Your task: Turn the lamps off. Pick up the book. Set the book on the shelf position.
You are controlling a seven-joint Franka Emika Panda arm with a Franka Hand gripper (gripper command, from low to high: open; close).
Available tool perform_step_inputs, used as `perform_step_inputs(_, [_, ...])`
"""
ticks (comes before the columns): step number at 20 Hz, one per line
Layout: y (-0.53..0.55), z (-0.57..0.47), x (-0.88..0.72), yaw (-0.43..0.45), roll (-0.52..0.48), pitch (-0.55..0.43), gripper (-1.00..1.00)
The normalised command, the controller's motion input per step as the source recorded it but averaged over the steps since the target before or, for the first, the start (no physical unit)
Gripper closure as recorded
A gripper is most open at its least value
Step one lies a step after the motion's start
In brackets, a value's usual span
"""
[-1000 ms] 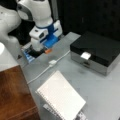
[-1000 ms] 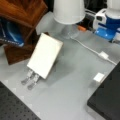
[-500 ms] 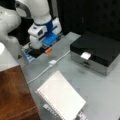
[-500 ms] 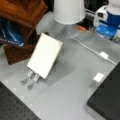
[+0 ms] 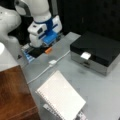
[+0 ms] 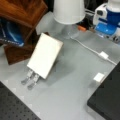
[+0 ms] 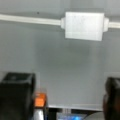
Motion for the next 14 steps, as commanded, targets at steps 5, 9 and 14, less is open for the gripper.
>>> perform_step_inputs(5, [-0.13,0.33,0.41,0.128,-0.115,0.276,-1.0])
perform_step_inputs(9, [-0.09,0.37,0.52,0.141,-0.204,0.387,-1.0])
perform_step_inputs(14, [-0.02,0.34,0.67,0.113,-0.267,0.472,-1.0])
